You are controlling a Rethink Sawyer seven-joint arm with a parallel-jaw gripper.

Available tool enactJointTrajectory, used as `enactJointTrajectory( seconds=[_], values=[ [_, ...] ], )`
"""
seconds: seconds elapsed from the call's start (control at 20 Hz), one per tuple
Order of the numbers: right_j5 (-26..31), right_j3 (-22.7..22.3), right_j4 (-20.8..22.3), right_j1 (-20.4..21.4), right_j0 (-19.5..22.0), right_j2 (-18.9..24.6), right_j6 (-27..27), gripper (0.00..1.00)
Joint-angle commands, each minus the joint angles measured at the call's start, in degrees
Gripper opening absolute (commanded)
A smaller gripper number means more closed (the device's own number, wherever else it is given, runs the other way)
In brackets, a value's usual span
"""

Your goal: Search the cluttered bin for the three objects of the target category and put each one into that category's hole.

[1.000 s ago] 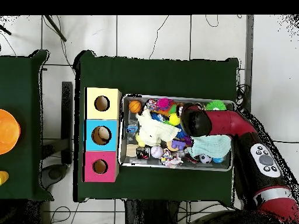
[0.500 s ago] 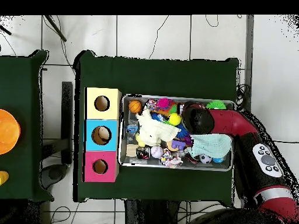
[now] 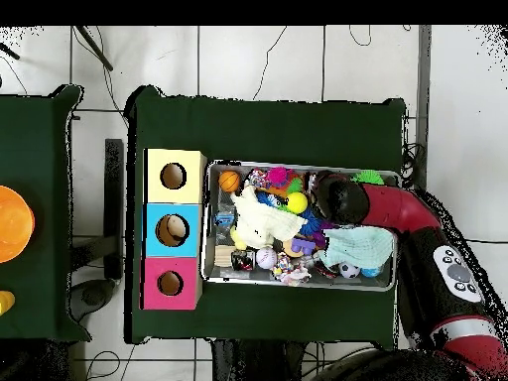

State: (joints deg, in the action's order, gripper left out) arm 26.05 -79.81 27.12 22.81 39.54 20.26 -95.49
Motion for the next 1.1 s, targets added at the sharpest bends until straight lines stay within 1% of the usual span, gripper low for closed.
enactJointTrajectory(
  seconds=[0.05,0.25,0.45,0.5,0.8,1.0,1.1],
  values=[
    [3.68,0.22,0.56,-13.88,-0.57,-6.06,-6.27,1.00],
    [4.27,0.02,-0.84,-14.03,-1.06,-6.71,-6.24,1.00],
    [4.91,0.13,-3.24,-14.89,-1.52,-7.45,-6.53,1.00],
    [4.27,-0.44,-4.16,-15.12,-1.08,-7.10,-6.80,1.00],
    [1.65,-1.63,-6.63,-15.44,-2.35,-8.54,-8.29,1.00],
    [-0.32,-2.43,-7.08,-15.24,-3.39,-9.59,-8.67,1.00],
    [-0.64,-2.65,-7.24,-14.89,-4.59,-10.70,-9.51,1.00]
  ],
)
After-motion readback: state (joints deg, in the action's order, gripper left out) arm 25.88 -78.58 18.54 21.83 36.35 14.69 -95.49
